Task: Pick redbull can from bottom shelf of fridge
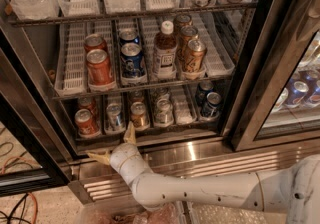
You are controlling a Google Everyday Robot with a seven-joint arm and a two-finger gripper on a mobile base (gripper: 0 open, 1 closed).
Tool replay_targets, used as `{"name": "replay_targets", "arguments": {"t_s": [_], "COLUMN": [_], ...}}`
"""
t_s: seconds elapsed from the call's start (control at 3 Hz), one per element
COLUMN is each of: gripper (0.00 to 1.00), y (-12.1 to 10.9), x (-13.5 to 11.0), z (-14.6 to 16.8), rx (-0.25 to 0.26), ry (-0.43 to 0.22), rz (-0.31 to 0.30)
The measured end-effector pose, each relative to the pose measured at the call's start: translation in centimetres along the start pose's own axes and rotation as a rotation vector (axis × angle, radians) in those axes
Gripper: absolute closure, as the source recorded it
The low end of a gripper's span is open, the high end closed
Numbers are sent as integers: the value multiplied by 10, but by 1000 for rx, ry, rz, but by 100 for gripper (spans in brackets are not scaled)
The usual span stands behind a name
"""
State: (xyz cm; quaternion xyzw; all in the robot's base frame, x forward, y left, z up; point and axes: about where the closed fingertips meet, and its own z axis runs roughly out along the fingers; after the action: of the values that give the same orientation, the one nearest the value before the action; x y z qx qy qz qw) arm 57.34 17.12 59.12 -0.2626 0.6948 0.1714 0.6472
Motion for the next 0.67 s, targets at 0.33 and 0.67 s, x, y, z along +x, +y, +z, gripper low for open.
{"name": "replay_targets", "arguments": {"t_s": [0.33,0.67], "gripper": [0,0], "y": [1,0], "x": [-4,-7], "z": [12,20], "rx": [-11,-14], "ry": [-32,-54], "rz": [6,10]}}
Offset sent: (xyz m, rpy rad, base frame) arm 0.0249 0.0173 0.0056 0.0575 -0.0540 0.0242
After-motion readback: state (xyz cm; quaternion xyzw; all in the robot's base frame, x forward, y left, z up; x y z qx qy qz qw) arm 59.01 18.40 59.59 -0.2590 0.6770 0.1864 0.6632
